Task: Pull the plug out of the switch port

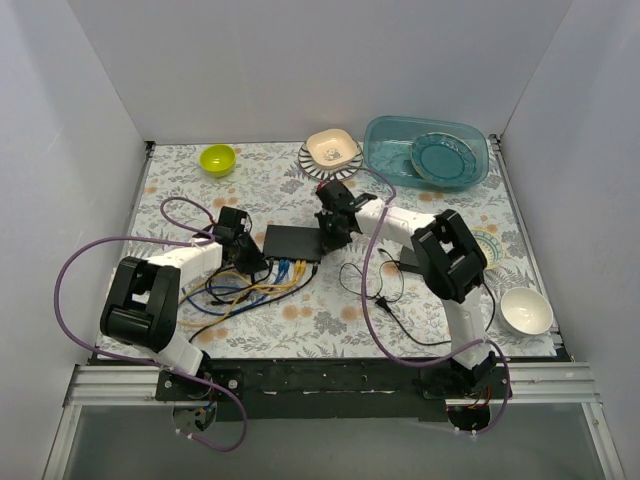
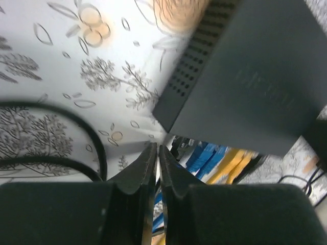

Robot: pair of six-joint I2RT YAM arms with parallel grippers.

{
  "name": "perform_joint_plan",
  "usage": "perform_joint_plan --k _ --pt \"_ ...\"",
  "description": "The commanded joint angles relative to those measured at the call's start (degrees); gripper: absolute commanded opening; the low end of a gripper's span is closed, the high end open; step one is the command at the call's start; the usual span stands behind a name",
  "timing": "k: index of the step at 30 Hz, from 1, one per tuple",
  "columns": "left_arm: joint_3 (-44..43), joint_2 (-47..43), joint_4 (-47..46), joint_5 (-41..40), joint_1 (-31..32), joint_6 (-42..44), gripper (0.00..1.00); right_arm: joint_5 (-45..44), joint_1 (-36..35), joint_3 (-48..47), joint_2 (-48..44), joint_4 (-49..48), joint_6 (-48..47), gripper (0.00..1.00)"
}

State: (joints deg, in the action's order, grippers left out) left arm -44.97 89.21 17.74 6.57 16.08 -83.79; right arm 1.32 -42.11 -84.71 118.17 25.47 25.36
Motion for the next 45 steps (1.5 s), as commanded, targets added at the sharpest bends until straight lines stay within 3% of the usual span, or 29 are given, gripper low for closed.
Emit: perform_joint_plan --k 1,5,8,14,19,27,33,35,37,38,39,40,41,43,45 --pt "0.33 0.17 2.31 9.60 1.94 -0.14 0.07 1.22 1.85 -12.36 8.29 -3.52 0.74 0.01" --pt "-2.83 3.07 1.86 8.64 1.94 -0.50 0.11 3.07 2.21 -27.67 17.86 2.62 0.56 0.01" --pt "-5.99 3.52 4.14 3.46 1.59 -0.15 0.17 0.80 2.21 -31.40 18.16 6.24 0.56 0.01" --pt "-6.88 1.93 7.39 -3.92 -2.97 0.64 0.22 -3.96 2.21 -9.97 2.79 -1.39 1.35 0.01" --pt "-3.64 2.54 7.22 -4.03 -6.23 -0.76 0.23 0.41 1.07 4.79 -1.71 -4.54 1.79 0.01" --pt "-5.39 9.14 5.38 -1.99 -7.11 -1.73 0.23 8.26 -5.08 7.63 -1.45 -8.51 -0.93 0.01" --pt "-8.55 3.88 8.97 -8.56 -9.22 -3.13 0.24 0.10 -4.13 12.01 -8.90 -8.33 0.12 0.01" --pt "-9.17 -0.58 10.20 -11.04 -9.92 -3.66 0.27 -4.28 -3.42 15.25 -15.23 -11.04 0.47 0.05" --pt "-9.17 -3.68 10.39 -13.50 -10.01 -4.71 0.31 -7.11 -3.07 17.02 -20.93 -14.82 -0.40 0.24" --pt "-9.00 -7.08 10.13 -13.60 -10.19 -5.15 0.37 -7.91 -3.16 19.03 -22.35 -20.67 -0.93 0.33" --pt "-8.21 -8.16 9.95 -13.16 -10.10 -5.59 0.48 -7.91 -3.07 19.23 -23.06 -22.47 -1.45 0.50" --pt "-8.46 -8.43 11.17 -12.46 -10.10 -8.21 0.59 -9.65 -2.98 18.62 -22.46 -23.79 -2.50 0.56" --pt "-8.55 -7.65 12.66 -11.24 -10.10 -8.93 0.76 -10.72 -2.81 17.48 -21.24 -24.07 -2.60 0.61" --pt "-6.72 -6.68 12.33 -4.42 -10.19 -10.51 0.98 -9.60 -1.67 8.89 -14.60 -18.03 -1.38 0.65" --pt "-3.65 -6.85 8.38 0.01 -10.36 -10.52 0.98 -6.35 0.79 -2.75 -9.74 -9.18 0.03 0.61"
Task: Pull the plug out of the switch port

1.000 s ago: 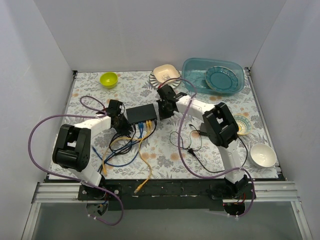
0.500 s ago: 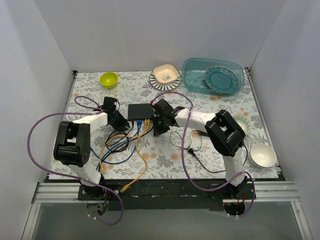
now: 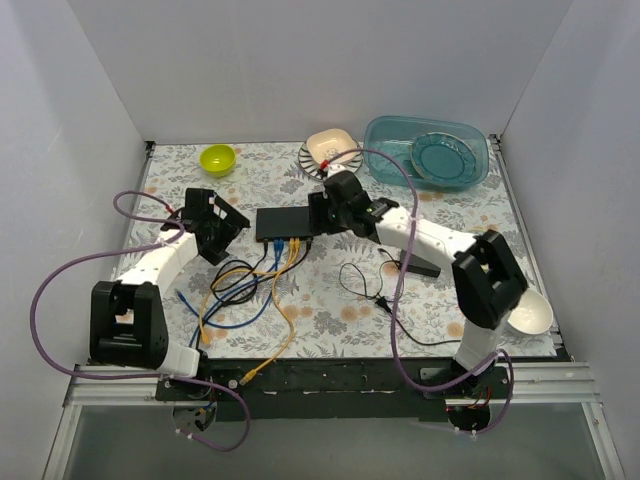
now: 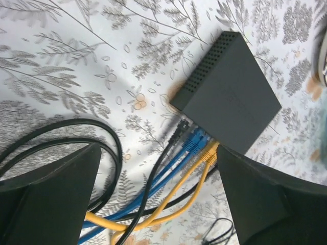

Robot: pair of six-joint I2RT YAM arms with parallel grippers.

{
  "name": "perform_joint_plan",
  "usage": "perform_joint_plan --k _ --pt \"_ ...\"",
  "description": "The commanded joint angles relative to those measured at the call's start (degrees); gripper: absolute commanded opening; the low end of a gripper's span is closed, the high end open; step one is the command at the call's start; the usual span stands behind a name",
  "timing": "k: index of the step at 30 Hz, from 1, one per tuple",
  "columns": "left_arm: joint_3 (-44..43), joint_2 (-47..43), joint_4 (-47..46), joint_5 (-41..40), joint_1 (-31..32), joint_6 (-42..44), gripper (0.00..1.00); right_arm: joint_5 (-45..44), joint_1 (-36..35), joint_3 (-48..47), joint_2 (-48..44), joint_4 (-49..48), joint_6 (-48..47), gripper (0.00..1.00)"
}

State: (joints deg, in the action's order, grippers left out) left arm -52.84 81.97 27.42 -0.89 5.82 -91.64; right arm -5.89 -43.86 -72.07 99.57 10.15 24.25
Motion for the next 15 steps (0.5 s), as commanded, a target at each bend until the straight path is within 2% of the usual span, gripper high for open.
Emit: perform_joint_plan --k 1,3,7,9,12,15 --pt "4.84 0.21 -2.80 8.69 -0.11 -2.67 0.98 1.32 2.98 -17.38 12.11 6.98 1.59 0.59" --pt "4.94 1.25 -4.21 8.27 -0.20 -2.58 0.98 0.88 4.12 -18.11 13.37 6.64 4.48 0.53" --pt "-0.93 5.55 -2.99 6.95 -0.46 -1.97 0.98 3.34 5.80 -9.43 9.95 -9.13 8.26 0.45" --pt "-2.79 7.40 -4.82 6.07 -0.64 -2.32 0.98 3.08 6.67 -9.40 10.55 -11.37 9.40 0.43" --pt "-4.73 11.44 -11.58 9.40 -1.08 -2.58 0.98 2.47 8.52 -16.94 17.91 -6.30 10.29 0.36" --pt "-6.92 16.19 -15.29 10.20 -1.17 -3.11 0.93 4.39 10.63 -22.75 22.32 -3.83 11.87 0.31"
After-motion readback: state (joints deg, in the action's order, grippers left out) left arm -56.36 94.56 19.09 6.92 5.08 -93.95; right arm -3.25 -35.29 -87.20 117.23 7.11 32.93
